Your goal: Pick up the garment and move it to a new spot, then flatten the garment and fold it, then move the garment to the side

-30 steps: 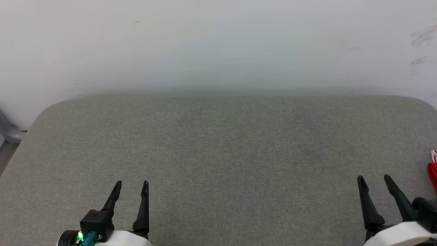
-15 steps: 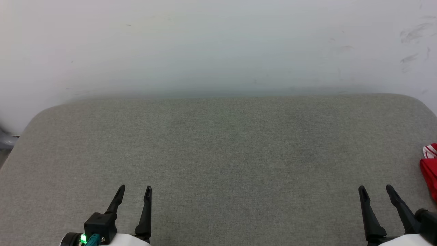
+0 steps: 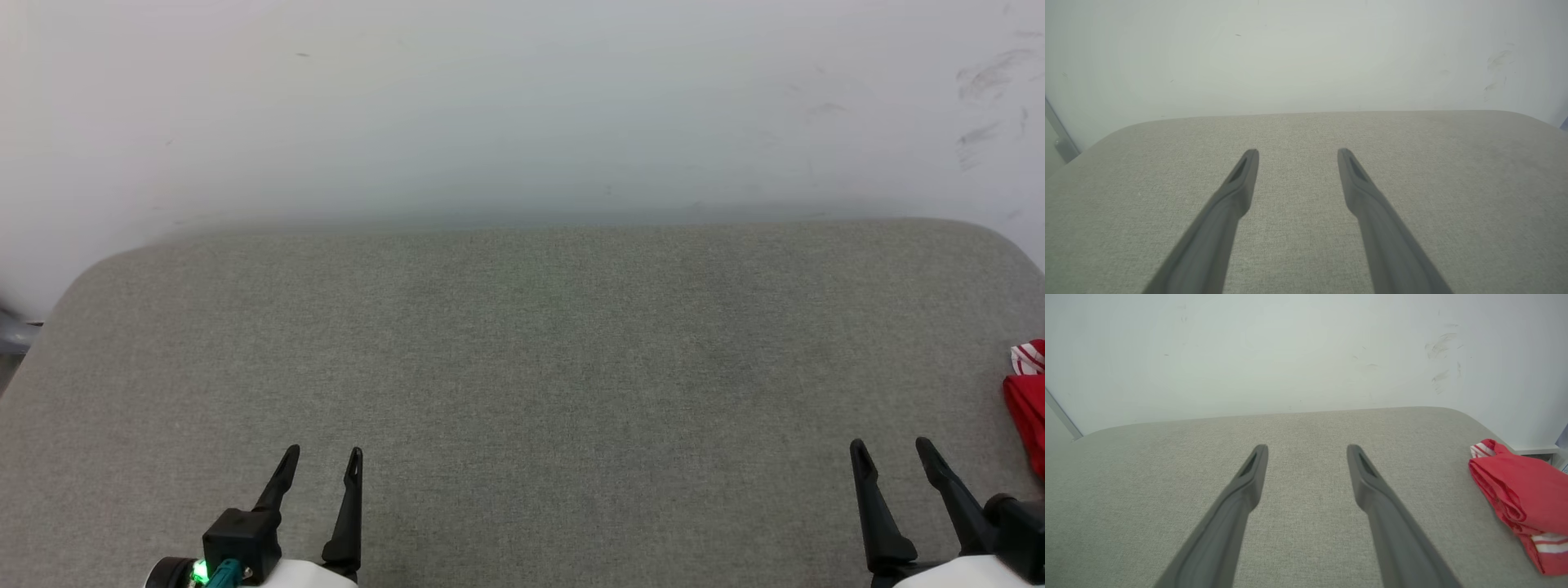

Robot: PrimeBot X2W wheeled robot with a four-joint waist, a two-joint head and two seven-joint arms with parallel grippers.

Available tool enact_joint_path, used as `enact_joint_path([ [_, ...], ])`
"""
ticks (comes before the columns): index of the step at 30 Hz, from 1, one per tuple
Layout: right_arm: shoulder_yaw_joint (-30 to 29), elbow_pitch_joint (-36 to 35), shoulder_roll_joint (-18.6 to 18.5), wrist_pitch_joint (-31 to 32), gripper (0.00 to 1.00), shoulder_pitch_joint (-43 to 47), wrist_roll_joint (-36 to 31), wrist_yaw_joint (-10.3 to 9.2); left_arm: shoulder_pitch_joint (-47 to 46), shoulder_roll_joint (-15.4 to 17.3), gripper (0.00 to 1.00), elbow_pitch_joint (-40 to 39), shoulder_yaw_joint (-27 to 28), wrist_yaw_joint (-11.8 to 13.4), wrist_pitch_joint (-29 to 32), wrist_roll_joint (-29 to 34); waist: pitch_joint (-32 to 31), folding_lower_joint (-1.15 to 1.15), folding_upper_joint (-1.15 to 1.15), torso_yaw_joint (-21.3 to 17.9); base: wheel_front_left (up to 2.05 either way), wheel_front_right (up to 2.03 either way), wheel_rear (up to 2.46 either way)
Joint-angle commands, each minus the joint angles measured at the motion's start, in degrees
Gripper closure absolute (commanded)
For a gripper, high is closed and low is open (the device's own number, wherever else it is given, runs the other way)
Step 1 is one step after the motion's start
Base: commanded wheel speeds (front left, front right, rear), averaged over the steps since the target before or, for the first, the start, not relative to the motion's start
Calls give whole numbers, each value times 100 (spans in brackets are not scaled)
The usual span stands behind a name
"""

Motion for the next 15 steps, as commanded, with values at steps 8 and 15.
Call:
enact_joint_path([
  [8, 25, 36, 7, -38, 100, 3, -1, 0, 7, 2, 100, 56, 12, 12, 6, -23, 4, 0, 0, 0, 0, 0, 0],
  [15, 49, 232, 3, -32, 100, -87, 596, 0, -69, -60, 100, 171, 137, -40, 199, -570, 17, 0, 0, 4, 0, 0, 0],
])
